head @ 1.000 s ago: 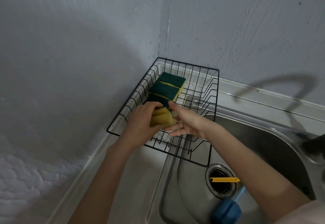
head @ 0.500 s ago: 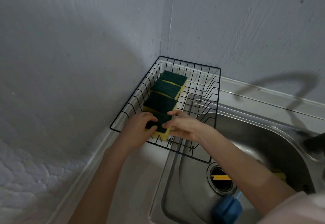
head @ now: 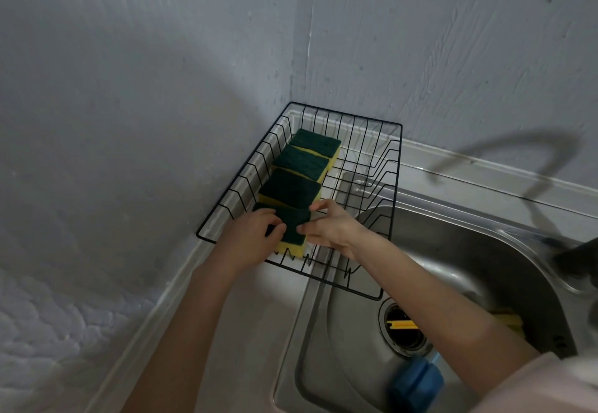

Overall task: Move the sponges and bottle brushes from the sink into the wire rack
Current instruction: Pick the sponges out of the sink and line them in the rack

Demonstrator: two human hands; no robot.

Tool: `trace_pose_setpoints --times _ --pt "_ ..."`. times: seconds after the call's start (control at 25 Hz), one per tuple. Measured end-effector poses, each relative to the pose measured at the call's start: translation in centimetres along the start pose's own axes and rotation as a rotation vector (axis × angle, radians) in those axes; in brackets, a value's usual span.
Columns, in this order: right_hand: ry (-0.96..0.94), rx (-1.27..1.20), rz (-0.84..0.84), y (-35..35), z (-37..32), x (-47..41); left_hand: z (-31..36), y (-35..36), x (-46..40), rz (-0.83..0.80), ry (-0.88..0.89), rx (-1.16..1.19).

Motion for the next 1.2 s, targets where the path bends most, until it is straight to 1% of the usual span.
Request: trace_pose_setpoints --times 0.16,0.32,0.48,0.6,0.88,1.08,1.2 --pt "0.061 -0.100 0.026 -0.2 0.8 -0.2 0.7 0.4 -0.1 -0.031 0.033 -0.010" --pt "0.115 -0.116 0.017 0.4 1.5 -0.4 0.7 0.7 -0.3 -0.052 0.030 -0.032" --pt "0.028 0.053 0.118 0.3 0.9 -1.2 0.1 1.1 -0.4 -0.085 -0.020 -0.047" --pt "-0.026 0.143 0.165 0.2 0.2 -0.9 0.1 1.2 -0.4 -0.084 -0.023 -0.062" --pt "-0.074 0.237 0.086 0.8 -1.1 -0.6 0.3 1.2 -0.3 -0.078 -0.016 -0.062" --pt "-0.068 0.221 0.048 0.5 -1.4 0.2 0.4 1.1 -0.3 -0.084 -0.013 -0.061" --pt "-0.083 0.319 0.051 0.2 -1.8 1.0 0.5 1.0 -0.2 -0.092 -0.013 -0.050"
Point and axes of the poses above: each hand's wrist, its own x-axis away from the middle knuckle, its own y-axis out of the palm, z = x × y, the point moved 10 cm from there along -x, towards the middle knuckle
